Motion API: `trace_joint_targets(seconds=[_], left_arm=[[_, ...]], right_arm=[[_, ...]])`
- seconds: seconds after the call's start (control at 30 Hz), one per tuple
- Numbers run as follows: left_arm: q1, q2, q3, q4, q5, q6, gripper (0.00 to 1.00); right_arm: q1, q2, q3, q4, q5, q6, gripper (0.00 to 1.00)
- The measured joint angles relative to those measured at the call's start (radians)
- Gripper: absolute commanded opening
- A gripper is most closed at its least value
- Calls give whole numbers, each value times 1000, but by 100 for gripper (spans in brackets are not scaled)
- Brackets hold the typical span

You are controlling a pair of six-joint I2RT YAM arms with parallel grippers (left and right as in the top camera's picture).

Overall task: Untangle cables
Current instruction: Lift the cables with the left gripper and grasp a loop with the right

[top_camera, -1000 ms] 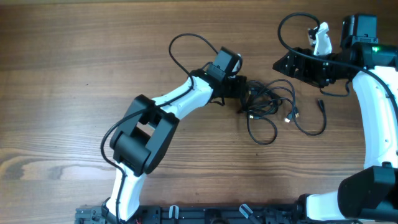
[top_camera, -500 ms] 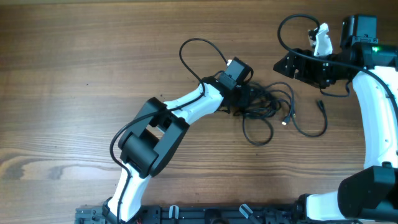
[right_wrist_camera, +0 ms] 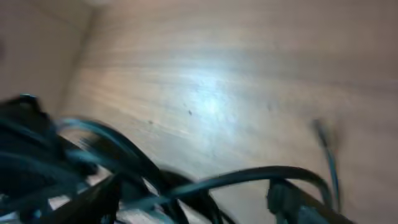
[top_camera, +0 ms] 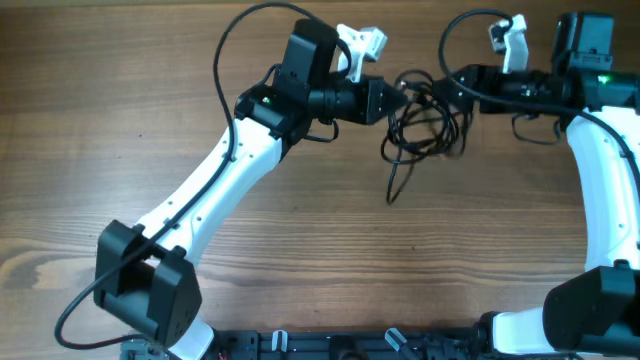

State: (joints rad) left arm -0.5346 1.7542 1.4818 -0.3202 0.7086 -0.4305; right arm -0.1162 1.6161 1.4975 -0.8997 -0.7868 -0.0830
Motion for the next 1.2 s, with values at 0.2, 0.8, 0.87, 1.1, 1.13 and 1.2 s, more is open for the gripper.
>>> trace_joint_targets(seconds=[0.2,0.8,0.87,1.1,1.13,1.2], left_arm=[[10,8,-3,-12,68,0,4],[78,9,-3,26,162,-16,4],[78,9,-3,26,145,-16,4],[78,10,-3,-24,13,-16,4],[78,10,-3,-26,1,-16,4],[78,10,-3,-24,-13,-16,4]], right_arm=[[0,0,0,1,-79,-75,58],[0,0,-1,-153,-103,-116,59],[0,0,-1,-153,-80,-58,59],[0,0,0,-156,92,190,59],[0,-1,0,-161,101,200,59],[6,-4,2,-183,116,216,59]])
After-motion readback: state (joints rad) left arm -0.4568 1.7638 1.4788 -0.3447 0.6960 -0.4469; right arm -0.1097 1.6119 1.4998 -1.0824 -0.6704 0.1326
